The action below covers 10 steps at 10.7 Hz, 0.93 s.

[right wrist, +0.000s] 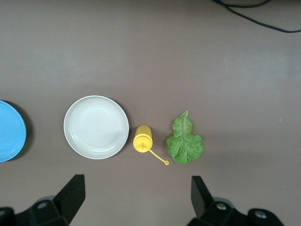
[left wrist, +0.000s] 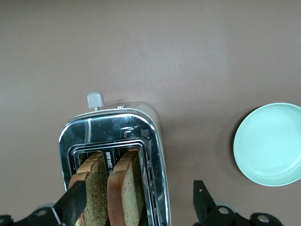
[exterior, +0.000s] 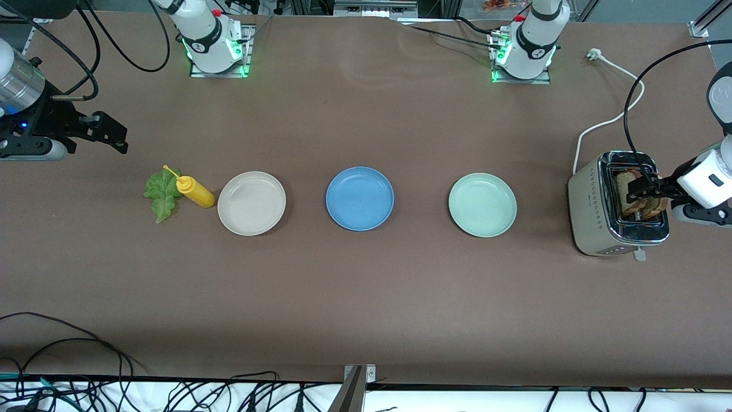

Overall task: Make sandwich in blue plate with both arms
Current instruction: 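Lower the left gripper onto a bread slice in the toaster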

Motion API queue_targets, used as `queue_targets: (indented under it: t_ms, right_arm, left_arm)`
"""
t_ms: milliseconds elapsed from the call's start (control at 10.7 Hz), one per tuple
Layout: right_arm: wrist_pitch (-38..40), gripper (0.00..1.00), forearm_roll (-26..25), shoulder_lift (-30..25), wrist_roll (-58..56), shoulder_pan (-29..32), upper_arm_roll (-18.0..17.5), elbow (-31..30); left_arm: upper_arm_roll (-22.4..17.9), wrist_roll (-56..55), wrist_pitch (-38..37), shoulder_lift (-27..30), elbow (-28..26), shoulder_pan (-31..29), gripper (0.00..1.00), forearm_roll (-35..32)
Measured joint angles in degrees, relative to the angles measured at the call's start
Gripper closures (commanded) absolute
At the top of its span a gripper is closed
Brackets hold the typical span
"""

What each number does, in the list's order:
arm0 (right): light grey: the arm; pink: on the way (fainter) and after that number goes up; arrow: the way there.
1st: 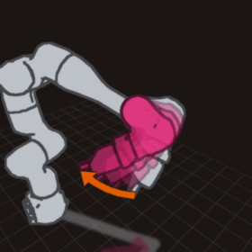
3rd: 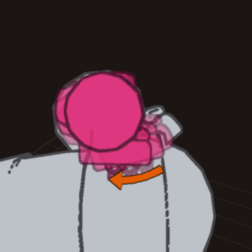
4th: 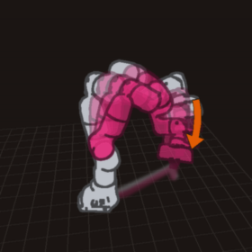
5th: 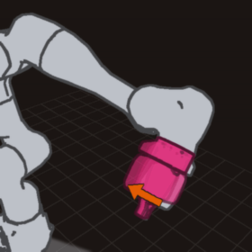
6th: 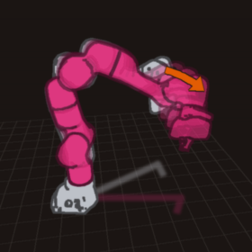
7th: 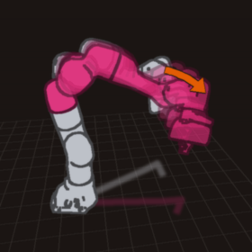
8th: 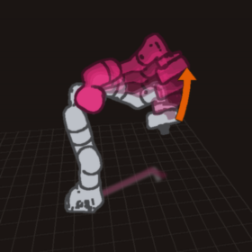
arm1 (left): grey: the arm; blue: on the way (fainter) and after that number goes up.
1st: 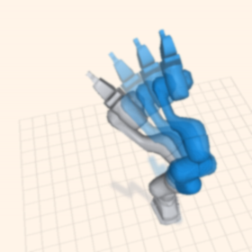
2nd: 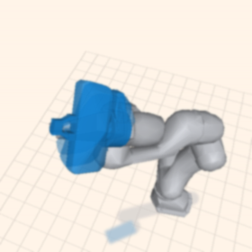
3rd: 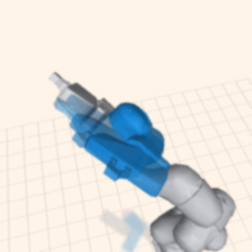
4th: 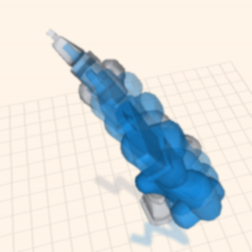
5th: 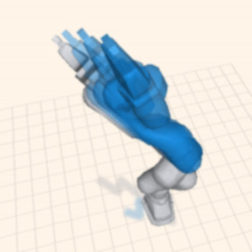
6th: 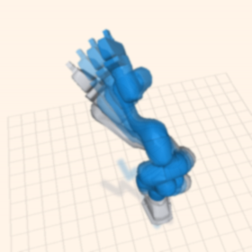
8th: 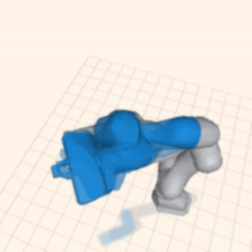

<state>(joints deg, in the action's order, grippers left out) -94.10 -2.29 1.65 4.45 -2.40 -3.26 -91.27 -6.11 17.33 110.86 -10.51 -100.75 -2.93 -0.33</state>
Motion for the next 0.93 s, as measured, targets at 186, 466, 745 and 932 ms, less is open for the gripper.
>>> queue_targets:
  t_ms: [186, 466, 745, 932]
  right_arm:
    - [0.0, 0.00, 0.0, 0.0, 0.0, 0.0, 0.0, 0.0]
    - [0.0, 0.00, 0.0, 0.0, 0.0, 0.0, 0.0, 0.0]
    - [0.0, 0.00, 0.0, 0.1, 0.0, 0.0, 0.0, 0.0]
    - [0.0, 0.00, 0.0, 0.2, 0.0, 0.0, 0.1, 0.0]
  left_arm:
    - [-0.6, 0.8, 2.1, -0.1, -2.2, -0.2, 0.01, 0.0]
    - [-1.5, 2.6, 3.7, -0.9, -3.5, -0.3, 0.04, 0.0]
    - [-2.4, 4.2, 4.3, -2.3, -4.0, -0.5, 0.08, 0.0]
    - [-2.5, 4.4, 4.6, -3.4, -4.2, -0.5, 0.18, 0.0]
